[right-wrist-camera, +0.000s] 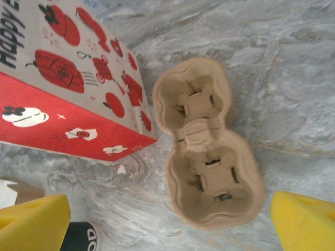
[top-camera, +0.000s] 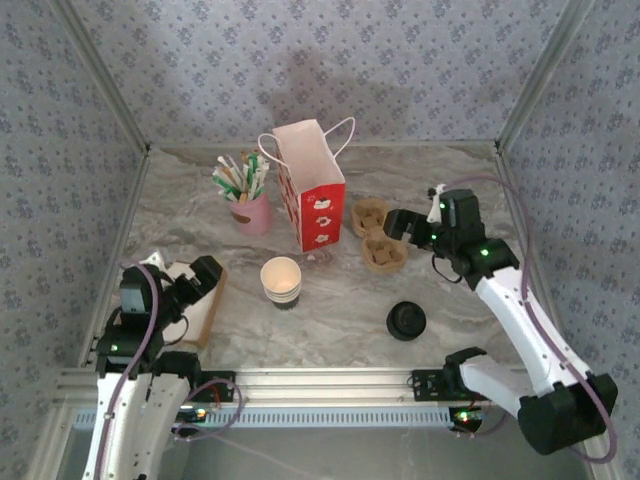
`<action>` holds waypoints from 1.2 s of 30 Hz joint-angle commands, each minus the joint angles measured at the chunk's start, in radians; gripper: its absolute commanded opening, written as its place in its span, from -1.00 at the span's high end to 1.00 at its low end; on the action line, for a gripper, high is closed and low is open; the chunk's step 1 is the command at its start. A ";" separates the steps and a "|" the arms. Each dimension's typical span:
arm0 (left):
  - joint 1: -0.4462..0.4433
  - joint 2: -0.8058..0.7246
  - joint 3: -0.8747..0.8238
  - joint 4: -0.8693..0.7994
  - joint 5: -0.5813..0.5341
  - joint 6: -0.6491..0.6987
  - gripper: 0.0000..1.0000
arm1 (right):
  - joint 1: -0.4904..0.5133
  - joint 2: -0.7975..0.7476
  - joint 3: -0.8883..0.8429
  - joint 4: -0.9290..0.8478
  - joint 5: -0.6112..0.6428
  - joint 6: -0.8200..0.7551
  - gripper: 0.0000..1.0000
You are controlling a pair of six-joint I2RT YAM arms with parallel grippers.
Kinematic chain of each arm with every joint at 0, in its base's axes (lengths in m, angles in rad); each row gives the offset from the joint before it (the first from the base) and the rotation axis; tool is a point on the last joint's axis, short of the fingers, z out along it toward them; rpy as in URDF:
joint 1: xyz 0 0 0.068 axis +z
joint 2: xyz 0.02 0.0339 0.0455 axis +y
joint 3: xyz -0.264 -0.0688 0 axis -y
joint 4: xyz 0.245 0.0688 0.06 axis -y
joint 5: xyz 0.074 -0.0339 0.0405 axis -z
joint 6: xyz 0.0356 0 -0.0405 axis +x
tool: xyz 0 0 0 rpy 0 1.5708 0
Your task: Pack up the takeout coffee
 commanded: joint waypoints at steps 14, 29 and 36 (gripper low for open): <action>-0.002 0.158 -0.042 -0.003 0.387 0.046 -0.47 | 0.502 0.416 0.492 -0.313 0.163 -0.043 -0.52; -0.003 0.175 -0.160 0.128 0.573 -0.039 -0.32 | 0.609 0.688 0.730 -0.485 0.088 -0.048 0.21; -0.003 0.167 -0.193 0.156 0.579 -0.053 -0.31 | 0.626 0.758 0.773 -0.499 0.044 -0.043 0.22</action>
